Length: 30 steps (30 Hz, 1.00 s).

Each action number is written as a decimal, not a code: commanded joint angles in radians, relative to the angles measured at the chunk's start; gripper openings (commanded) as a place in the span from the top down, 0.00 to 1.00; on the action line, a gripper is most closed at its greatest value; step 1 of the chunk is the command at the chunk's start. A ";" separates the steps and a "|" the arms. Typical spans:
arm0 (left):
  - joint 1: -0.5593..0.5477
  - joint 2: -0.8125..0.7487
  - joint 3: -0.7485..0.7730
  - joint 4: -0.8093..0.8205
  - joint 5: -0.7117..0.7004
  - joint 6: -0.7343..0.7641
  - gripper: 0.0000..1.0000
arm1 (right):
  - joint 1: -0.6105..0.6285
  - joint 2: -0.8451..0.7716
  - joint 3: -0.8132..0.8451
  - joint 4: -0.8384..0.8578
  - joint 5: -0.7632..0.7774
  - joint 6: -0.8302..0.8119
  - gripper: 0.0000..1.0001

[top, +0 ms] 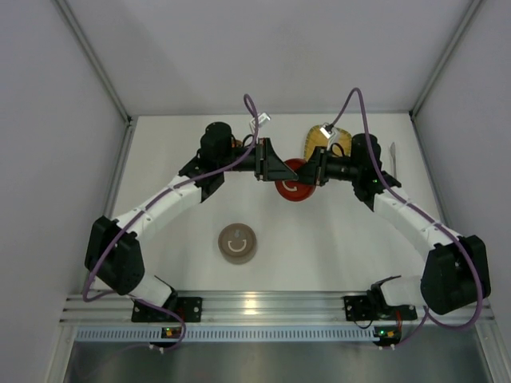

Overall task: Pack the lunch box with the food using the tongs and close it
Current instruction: Adjust the box lid.

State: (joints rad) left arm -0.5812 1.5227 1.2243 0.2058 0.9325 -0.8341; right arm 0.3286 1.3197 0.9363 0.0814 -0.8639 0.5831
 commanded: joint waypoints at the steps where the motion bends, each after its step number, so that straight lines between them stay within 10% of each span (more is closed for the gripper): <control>1: -0.006 -0.033 0.030 0.077 0.028 -0.014 0.70 | 0.012 -0.004 0.025 0.026 -0.001 -0.009 1.00; 17: 0.007 -0.076 0.178 -0.477 -0.350 0.464 0.57 | -0.089 -0.016 0.125 0.133 -0.035 0.011 1.00; 30: 0.023 -0.099 0.284 -0.485 -0.296 0.664 0.42 | -0.088 -0.040 0.354 0.123 -0.245 -0.248 1.00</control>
State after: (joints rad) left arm -0.5709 1.4662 1.4635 -0.2852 0.5903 -0.2607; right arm 0.2501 1.3190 1.2079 0.1520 -0.9779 0.4553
